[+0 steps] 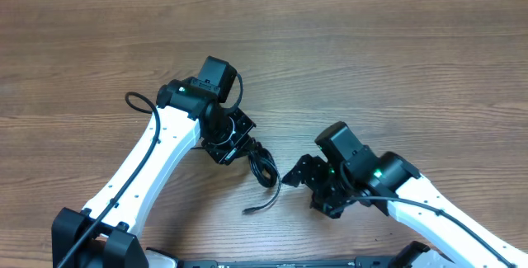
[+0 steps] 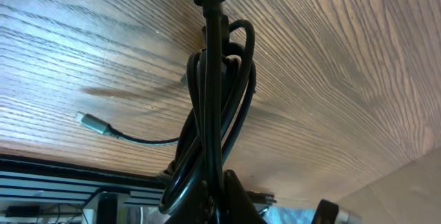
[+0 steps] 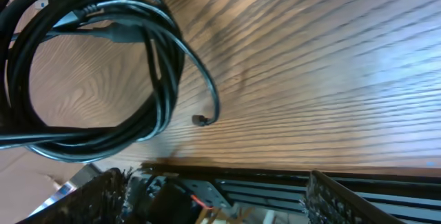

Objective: Untangle cables

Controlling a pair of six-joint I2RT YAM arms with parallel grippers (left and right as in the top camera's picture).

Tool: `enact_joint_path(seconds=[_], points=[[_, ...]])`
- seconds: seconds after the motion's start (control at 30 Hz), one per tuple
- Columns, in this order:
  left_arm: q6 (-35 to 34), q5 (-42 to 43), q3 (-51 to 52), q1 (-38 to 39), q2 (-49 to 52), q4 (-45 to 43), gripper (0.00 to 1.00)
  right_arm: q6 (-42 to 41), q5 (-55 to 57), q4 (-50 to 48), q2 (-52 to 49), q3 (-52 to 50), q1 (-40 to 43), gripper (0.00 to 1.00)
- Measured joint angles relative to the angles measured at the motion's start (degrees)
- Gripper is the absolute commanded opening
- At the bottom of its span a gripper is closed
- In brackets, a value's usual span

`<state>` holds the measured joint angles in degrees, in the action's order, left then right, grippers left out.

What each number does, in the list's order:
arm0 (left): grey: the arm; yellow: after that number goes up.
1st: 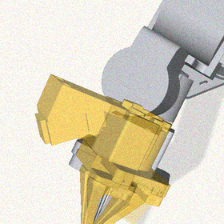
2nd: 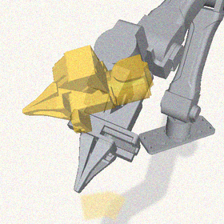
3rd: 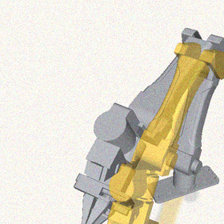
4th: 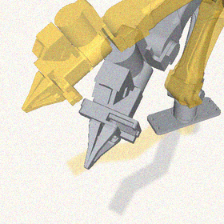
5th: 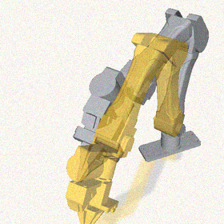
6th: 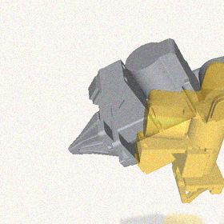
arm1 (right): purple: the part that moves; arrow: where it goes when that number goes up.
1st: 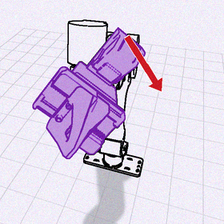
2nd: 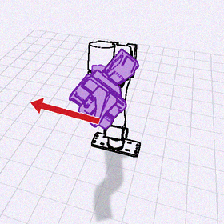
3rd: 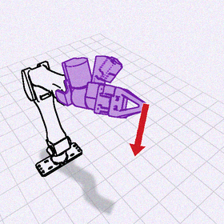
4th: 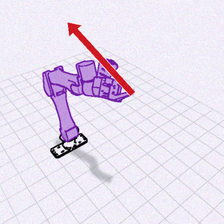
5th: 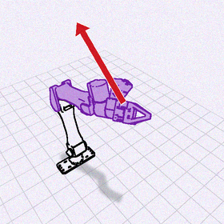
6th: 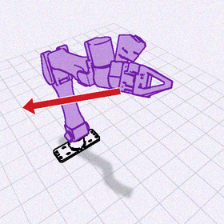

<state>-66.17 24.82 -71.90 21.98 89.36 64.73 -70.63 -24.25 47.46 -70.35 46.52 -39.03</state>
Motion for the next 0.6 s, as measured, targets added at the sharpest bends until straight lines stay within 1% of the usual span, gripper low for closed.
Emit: enact_joint_path(seconds=[0.13, 0.37, 0.5, 0.6], points=[[0.00, -0.22, 0.00, 0.00, 0.00, 0.00, 0.04, -4.07, -2.99, -3.17, -1.66, 0.00, 0.00, 0.82], [0.00, -0.22, 0.00, 0.00, 0.00, -0.02, 0.04, -19.65, -4.90, -4.68, -1.73, -0.02, 0.00, 0.82], [0.00, -0.22, 0.00, 0.00, 0.00, -0.02, 0.04, -23.32, -4.90, -7.61, -1.73, -0.04, 0.00, 0.82], [0.02, -0.22, 0.00, 0.00, 0.00, -0.04, 0.04, -24.26, -4.90, -7.87, -1.73, -0.04, -0.02, 0.82]])
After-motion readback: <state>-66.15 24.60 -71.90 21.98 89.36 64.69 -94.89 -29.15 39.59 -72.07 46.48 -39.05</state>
